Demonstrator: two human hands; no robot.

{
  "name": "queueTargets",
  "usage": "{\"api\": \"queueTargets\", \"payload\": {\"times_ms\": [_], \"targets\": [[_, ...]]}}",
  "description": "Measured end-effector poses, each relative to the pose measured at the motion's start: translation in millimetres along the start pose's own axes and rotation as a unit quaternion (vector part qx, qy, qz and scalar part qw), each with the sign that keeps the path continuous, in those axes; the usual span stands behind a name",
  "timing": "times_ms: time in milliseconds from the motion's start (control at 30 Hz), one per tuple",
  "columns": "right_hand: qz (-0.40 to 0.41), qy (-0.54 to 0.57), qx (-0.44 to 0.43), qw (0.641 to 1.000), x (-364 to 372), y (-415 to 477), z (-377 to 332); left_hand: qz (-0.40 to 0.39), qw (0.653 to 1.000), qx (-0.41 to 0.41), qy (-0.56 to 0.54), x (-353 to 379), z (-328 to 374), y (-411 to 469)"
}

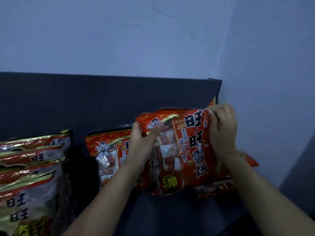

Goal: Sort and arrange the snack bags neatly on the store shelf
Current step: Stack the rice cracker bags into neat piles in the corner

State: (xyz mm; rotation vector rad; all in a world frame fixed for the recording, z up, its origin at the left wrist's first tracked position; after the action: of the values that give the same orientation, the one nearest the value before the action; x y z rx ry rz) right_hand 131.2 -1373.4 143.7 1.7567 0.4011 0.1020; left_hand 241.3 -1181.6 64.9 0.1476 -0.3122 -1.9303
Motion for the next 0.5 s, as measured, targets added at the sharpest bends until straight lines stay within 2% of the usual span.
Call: {"api": "queueTargets", "payload": {"times_ms": [133, 267, 367, 500], "targets": [[-0.066, 0.059, -0.017, 0.996, 30.4, -14.6, -22.7, 0.113, 0.991, -0.031, -0.071, -40.4, -8.7, -6.0], [-0.115, 0.072, -0.033, 0.99, 58.6, -30.5, -36.1, 0.2, 0.973, 0.007, -0.112, -71.4, -9.3, -19.9], [-0.14, 0.085, -0.043, 0.986, 74.4, -42.0, -38.3, 0.226, 0.965, 0.007, -0.129, -84.1, -15.0, -27.3], [-0.186, 0.088, -0.044, 0.978, 91.3, -65.3, -37.6, 0.26, 0.961, 0.014, -0.095, -97.1, -30.9, -34.0]]}}
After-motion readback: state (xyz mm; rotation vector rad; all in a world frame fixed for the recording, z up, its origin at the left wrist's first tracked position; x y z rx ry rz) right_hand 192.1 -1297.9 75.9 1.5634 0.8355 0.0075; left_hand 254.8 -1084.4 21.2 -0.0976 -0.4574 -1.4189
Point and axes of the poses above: each hand's wrist, its own y-axis towards the middle knuckle, its own x-axis out of the palm, z = x × y, the point moved 8 cm from there along y, towards the middle knuckle, and after that the axes turned 6 degrees about y, right-handed, at the moved point
